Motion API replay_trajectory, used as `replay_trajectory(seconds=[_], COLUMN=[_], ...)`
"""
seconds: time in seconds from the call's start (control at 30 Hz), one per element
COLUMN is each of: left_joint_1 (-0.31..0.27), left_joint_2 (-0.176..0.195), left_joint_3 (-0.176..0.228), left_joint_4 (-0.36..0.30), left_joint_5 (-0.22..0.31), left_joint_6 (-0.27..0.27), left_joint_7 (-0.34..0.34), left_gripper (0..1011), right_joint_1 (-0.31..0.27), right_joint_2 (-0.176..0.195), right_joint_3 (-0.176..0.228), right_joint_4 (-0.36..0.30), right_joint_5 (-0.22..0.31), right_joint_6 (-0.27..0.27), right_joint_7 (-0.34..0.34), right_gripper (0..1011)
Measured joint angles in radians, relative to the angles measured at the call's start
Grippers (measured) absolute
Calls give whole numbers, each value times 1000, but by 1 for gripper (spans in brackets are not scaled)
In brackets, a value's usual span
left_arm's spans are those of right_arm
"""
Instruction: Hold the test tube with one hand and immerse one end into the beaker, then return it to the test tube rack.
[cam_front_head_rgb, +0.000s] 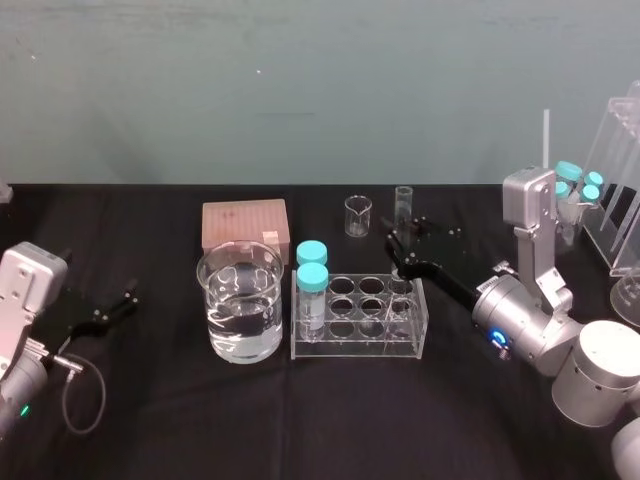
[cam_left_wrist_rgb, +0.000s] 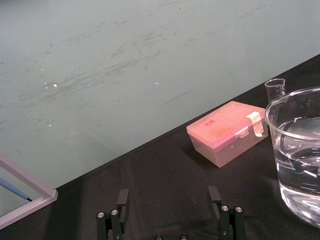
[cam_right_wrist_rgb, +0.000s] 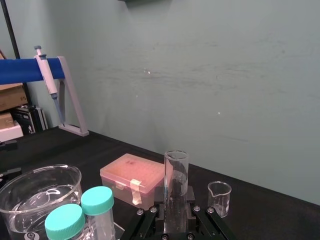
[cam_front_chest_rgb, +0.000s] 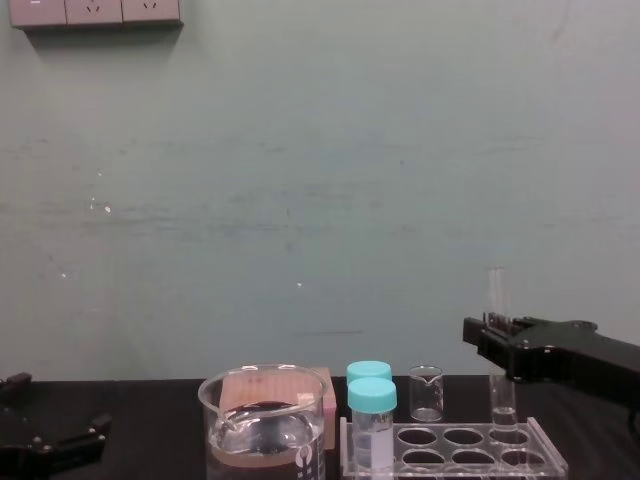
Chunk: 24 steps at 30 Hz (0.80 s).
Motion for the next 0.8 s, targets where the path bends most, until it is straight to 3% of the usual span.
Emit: replay_trajectory(seconds=[0.8], left_joint_1=[0], left_joint_2=[0], left_joint_3=[0], left_joint_4=[0], left_joint_5=[0], left_joint_6=[0], left_joint_7=[0], left_gripper=[1000], right_joint_1=[9], right_joint_2=[-1], right_joint_3=[-9], right_joint_4=[15], right_joint_5=[-18], right_joint_6=[13], right_joint_7=[-5], right_gripper=[231])
